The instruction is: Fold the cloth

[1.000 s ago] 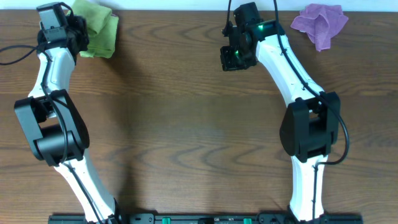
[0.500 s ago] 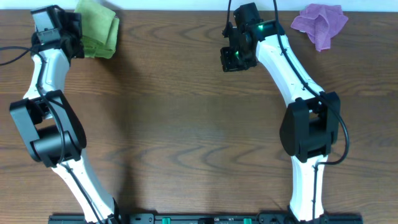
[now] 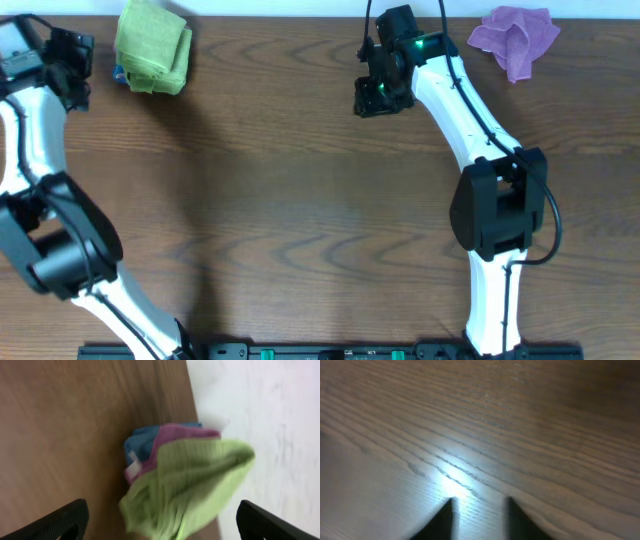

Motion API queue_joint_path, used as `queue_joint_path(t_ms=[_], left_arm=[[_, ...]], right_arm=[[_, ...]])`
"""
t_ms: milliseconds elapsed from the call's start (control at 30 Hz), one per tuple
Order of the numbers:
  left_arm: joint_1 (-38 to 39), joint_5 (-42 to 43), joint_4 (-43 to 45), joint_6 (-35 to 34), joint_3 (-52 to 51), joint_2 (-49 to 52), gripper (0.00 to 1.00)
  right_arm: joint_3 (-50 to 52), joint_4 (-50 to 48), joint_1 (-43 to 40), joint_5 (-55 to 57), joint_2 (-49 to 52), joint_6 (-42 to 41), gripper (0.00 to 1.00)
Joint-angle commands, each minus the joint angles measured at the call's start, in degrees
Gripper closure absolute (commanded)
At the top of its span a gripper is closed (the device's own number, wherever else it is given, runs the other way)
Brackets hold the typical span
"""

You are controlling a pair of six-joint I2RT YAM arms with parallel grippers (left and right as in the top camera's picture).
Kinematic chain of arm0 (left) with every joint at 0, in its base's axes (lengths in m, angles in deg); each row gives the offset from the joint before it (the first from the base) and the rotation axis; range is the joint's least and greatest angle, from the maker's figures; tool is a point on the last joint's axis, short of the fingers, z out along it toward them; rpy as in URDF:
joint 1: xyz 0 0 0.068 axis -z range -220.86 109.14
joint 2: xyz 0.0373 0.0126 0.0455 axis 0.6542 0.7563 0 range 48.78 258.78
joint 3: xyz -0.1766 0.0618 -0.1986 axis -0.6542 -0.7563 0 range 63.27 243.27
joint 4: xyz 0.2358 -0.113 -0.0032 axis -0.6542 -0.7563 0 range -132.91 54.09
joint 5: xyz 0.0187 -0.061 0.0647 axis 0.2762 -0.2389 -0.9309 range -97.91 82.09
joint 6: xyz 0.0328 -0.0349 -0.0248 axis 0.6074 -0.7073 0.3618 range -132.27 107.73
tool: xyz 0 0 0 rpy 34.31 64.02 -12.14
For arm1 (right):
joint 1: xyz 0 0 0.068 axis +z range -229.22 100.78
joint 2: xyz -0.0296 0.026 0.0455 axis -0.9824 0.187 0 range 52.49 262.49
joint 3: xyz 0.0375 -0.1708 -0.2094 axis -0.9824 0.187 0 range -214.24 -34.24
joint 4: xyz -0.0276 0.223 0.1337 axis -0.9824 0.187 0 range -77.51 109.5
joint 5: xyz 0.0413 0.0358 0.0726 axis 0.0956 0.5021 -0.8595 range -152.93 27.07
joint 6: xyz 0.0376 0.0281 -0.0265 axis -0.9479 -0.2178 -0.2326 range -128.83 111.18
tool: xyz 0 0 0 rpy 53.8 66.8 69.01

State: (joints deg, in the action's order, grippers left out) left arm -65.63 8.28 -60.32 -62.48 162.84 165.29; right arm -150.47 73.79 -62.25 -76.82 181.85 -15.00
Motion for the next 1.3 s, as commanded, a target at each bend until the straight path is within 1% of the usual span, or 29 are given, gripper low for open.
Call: queue_joint_path(t_ms=[0,33,67,267,500,667,733,800,933,1033,1167,1267], left_arm=[[0.37,0.28,-5.51,14.12,-0.2,-5.16,0.05],[0.52,0.2,-7.91,16.63,-0.2,-6.36,0.05],[0.9,-0.31,-11.8,20.37,-0.2,-8.22,0.05],[3.34,-4.94,-25.33,33.29,-0.2,-15.96,0.05],[7.19,-4.57,-37.09,44.13,-0.2,-27.17,0.05],[7.91,-2.62,-38.56,44.39,-3.1,-37.79,0.05],[8.28,-2.62,-38.12,44.72,-6.16,-42.75,0.05],[9.01,-2.62,-36.41,44.74,-11.45,-49.4,0.05],[11.61,-2.62,-33.81,45.2,-21.22,-60.59,0.05],[14.6,-2.67,-35.06,46.18,-26.45,-67.49,0.05],[15.61,-2.64,-38.64,47.71,-28.83,-71.8,0.05],[15.63,-2.62,-40.98,49.0,-29.27,-72.78,0.05]], right_arm=[[-2.23,1.16,0.17,0.44,-2.14,1.2,0.26],[-2.67,1.66,0.07,0.44,-2.56,1.66,0.16],[-3.28,2.45,-0.09,0.48,-3.26,2.19,0.01],[-4.66,5.97,-0.46,6.62,-8.5,4.09,0.01],[-4.7,14.95,-0.46,15.93,-18.16,6.69,0.01],[-4.68,20.98,-0.46,16.68,-24.63,6.67,0.01],[-4.39,23.17,-0.46,16.68,-27.12,6.29,0.01],[-3.17,24.35,-0.44,16.65,-30.38,5.9,0.01],[3.02,25.11,-0.39,16.68,-39.63,5.79,0.01],[13.0,23.21,-0.39,16.7,-50.03,5.79,0.01],[25.62,20.24,-0.39,16.7,-63.39,5.79,0.01],[33.88,18.23,-0.39,16.59,-72.96,5.55,0.01]])
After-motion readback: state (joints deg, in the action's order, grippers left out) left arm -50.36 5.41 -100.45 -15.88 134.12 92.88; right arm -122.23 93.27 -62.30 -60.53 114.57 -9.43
